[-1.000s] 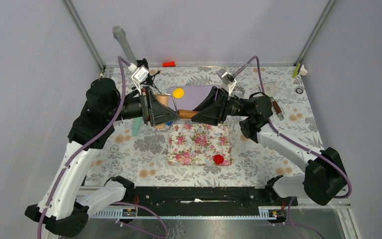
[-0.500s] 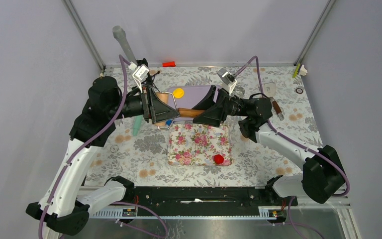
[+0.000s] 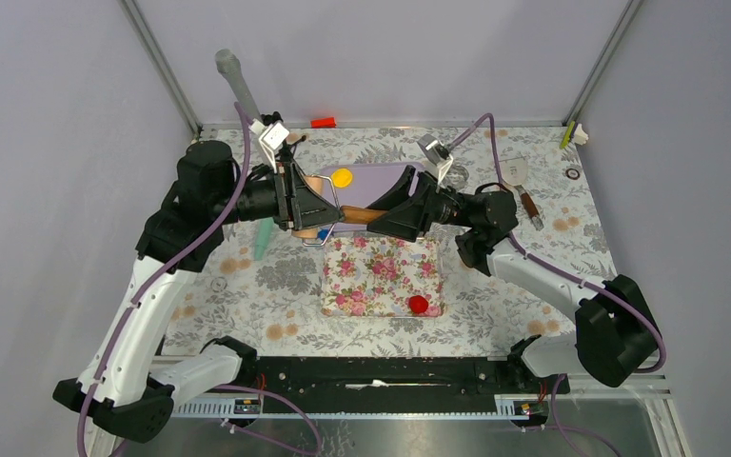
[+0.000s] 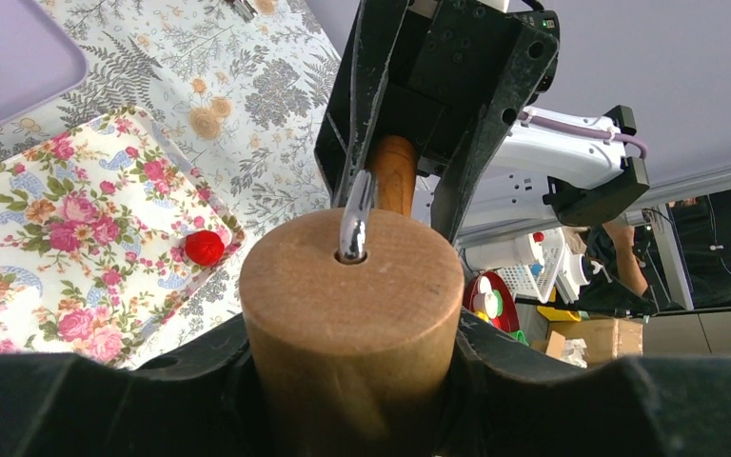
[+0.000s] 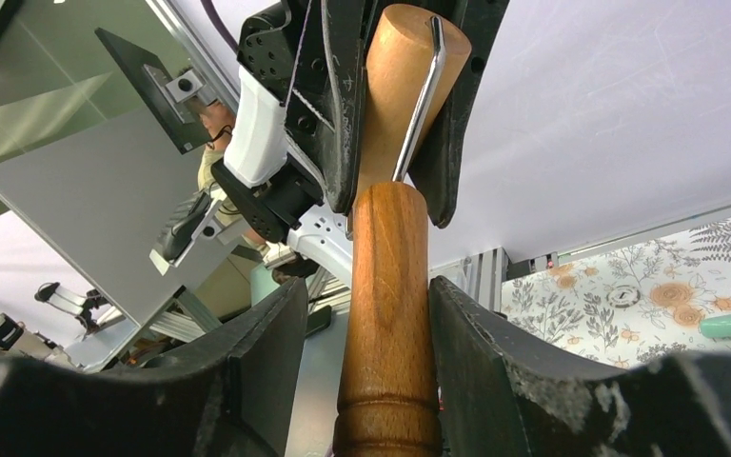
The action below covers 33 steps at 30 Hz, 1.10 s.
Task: Roll out the dumpling wrappers from the dough
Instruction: Pick up the rolling pin from the center of the board.
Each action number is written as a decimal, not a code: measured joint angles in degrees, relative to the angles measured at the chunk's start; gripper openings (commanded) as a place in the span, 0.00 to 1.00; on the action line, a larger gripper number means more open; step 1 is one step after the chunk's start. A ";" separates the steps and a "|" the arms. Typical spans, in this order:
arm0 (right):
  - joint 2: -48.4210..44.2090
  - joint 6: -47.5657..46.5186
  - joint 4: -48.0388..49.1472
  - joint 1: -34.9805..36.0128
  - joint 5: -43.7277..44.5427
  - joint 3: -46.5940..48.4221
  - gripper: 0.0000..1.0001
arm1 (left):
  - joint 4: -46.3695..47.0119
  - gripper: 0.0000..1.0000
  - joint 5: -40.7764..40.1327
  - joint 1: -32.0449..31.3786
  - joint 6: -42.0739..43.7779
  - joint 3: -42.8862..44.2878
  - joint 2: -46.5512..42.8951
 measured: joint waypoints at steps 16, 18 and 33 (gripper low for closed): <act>0.70 1.86 3.69 0.02 1.64 -0.11 0.46 | 0.85 0.00 -0.13 0.11 0.79 0.00 -0.63; 1.14 2.23 4.17 0.02 1.70 -0.11 0.47 | 0.87 0.00 -0.11 0.11 0.81 0.00 -0.63; 2.49 3.74 5.62 0.00 1.18 0.02 0.46 | 0.28 0.00 0.15 0.15 1.99 0.42 0.00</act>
